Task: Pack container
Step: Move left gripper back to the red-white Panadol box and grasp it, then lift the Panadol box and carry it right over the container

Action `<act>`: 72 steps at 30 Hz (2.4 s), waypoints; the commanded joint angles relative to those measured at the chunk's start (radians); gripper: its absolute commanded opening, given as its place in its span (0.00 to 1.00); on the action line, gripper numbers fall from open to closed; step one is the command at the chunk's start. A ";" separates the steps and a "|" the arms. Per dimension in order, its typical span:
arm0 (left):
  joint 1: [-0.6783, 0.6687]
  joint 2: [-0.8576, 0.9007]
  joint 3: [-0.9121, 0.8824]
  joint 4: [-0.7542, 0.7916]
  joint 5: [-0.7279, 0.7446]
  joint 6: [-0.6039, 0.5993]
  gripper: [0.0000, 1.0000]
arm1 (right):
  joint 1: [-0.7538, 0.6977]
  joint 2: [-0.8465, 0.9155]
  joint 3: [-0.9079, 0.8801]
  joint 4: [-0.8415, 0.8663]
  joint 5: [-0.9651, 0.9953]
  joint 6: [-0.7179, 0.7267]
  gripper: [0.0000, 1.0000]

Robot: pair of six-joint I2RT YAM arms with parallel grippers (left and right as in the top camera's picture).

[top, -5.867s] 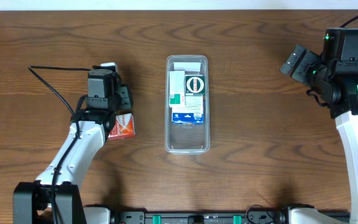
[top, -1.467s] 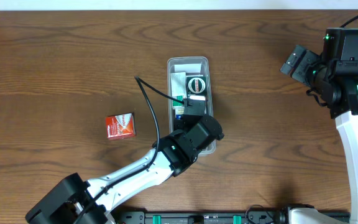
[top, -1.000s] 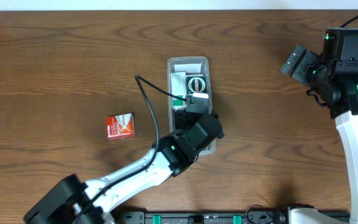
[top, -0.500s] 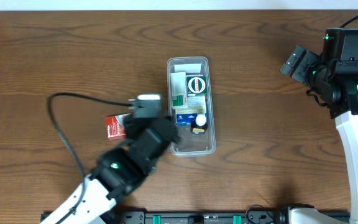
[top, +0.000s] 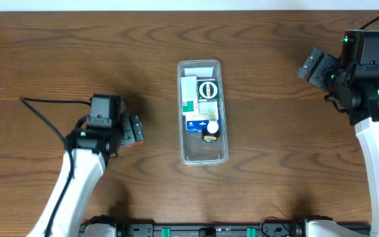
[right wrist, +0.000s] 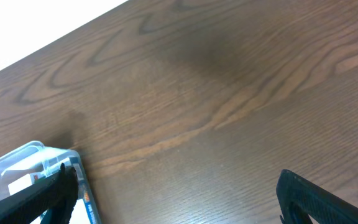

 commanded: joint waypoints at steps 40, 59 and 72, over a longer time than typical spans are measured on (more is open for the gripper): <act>0.016 0.156 0.041 0.045 0.075 0.087 0.75 | -0.004 0.000 0.001 0.000 0.003 0.010 0.99; -0.513 -0.119 0.145 -0.026 0.114 -0.263 0.68 | -0.004 0.000 0.001 0.000 0.003 0.010 0.99; -0.726 0.055 0.145 0.046 -0.016 -0.369 0.68 | -0.004 0.000 0.001 0.000 0.003 0.010 0.99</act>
